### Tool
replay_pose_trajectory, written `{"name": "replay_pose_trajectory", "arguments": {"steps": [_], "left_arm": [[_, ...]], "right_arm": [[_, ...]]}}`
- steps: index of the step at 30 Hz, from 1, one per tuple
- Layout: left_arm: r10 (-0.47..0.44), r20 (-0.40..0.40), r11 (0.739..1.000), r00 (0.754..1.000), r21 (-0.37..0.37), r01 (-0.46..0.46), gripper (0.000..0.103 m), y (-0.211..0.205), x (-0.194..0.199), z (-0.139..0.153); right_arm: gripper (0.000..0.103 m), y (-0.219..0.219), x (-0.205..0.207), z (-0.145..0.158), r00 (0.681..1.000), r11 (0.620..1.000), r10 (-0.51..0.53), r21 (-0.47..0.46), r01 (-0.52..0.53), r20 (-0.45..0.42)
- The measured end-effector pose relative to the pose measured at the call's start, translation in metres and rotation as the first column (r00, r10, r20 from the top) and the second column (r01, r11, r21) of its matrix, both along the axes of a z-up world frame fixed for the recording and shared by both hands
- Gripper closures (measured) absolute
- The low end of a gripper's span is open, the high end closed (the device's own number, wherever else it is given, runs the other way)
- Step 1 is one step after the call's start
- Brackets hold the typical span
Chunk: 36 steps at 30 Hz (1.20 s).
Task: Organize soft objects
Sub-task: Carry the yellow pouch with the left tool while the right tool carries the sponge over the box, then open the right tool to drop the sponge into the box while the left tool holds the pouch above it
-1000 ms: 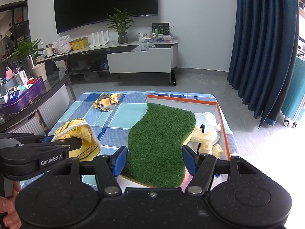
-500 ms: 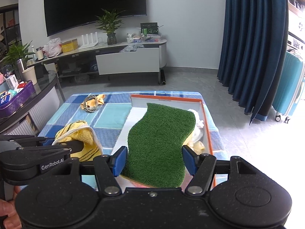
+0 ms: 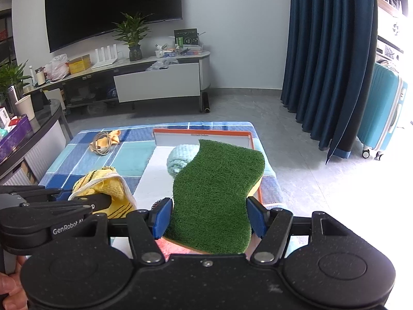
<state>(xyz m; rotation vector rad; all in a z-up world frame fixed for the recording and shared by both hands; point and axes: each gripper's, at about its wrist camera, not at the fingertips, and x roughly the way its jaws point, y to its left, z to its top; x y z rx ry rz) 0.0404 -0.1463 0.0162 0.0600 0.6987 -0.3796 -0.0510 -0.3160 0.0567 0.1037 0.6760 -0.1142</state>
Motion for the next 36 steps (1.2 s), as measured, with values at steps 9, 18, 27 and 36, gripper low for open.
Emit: {"name": "replay_pose_trajectory", "arguments": {"steps": [9, 18, 27, 36], "left_arm": [[-0.013, -0.012, 1.0, 1.0, -0.002, 0.013, 0.079, -0.008, 0.014, 0.0], [-0.003, -0.029, 1.0, 1.0, -0.003, 0.003, 0.079, -0.01, 0.032, 0.002], [0.003, -0.042, 1.0, 0.999, -0.004, -0.004, 0.079, -0.012, 0.049, 0.004], [0.003, -0.057, 1.0, 0.998, -0.003, -0.003, 0.079, -0.016, 0.064, 0.0]], "right_arm": [[0.028, -0.007, 0.019, -0.003, 1.0, 1.0, 0.005, 0.001, -0.005, -0.017], [0.028, -0.013, 0.044, 0.001, 1.0, 1.0, 0.025, -0.002, -0.025, -0.019], [0.028, -0.02, 0.075, -0.003, 0.998, 0.999, 0.034, 0.003, -0.034, -0.043], [0.028, -0.026, 0.107, -0.01, 0.997, 0.999, 0.038, -0.007, -0.038, -0.064]]}}
